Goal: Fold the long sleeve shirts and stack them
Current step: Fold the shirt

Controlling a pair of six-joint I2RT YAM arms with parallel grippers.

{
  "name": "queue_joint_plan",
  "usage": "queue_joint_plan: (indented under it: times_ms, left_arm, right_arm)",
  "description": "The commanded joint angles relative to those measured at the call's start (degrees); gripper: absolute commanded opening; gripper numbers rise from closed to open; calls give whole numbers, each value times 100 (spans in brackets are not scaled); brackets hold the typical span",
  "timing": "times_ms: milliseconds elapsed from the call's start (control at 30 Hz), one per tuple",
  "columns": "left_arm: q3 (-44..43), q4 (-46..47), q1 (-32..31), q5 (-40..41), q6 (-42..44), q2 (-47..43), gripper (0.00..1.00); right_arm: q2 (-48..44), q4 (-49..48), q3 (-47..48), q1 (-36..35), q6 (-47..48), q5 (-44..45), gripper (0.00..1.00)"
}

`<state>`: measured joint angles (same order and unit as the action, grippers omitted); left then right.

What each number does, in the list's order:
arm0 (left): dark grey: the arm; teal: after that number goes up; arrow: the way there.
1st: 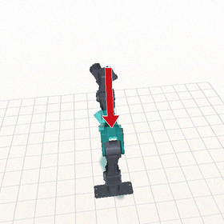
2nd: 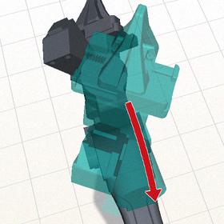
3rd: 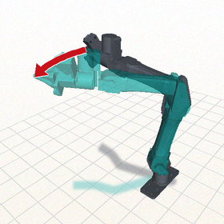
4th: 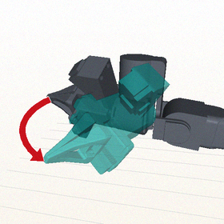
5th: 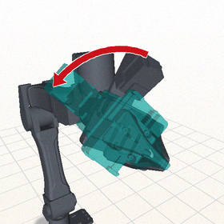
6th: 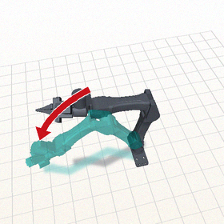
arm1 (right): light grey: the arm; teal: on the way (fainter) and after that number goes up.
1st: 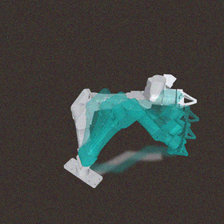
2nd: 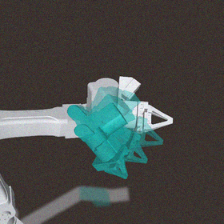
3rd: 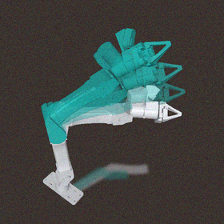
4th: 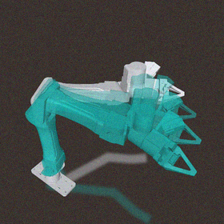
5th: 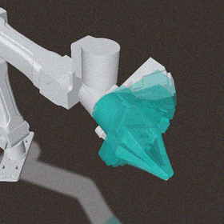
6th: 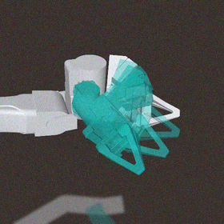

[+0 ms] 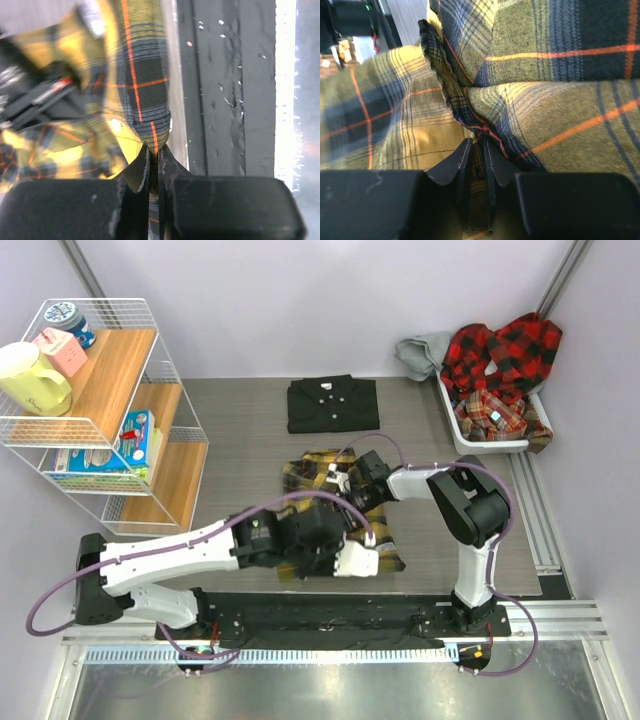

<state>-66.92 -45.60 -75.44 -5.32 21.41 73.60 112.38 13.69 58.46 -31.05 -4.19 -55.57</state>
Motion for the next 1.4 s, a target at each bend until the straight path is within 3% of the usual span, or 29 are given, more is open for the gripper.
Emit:
queue_joint_plan:
  times_ms: [0,200,367,533,700,1000,1367]
  left_arm:
    - [-673,-677,801,-803,292,224,0]
    - [-1043,-625,1514,-1023,1075,628,0]
    - [-1043,-502,1857,-1199,1435,866,0]
    - [-929,-440,1954,-1217,2006,866,0]
    - [-1148,-563,2165,-1445,2227,1068,2]
    - [-1438,-458,2683,-1665,3167,1700,6]
    - [-1886,271,3316,-1648,3897,2808,10]
  right_arm:
    - [-514,-244,-527,-340,-187,407,22]
    - [-989,-306,-836,-534,-372,328,22]
    - [-981,124,-529,-482,-92,257,25]
    - [-849,1266,410,19,864,319,37]
    - [-419,1961,1657,599,1394,406,39]
    - [601,1576,2679,819,1236,433,38]
    - [478,1505,3277,1232,990,134,39]
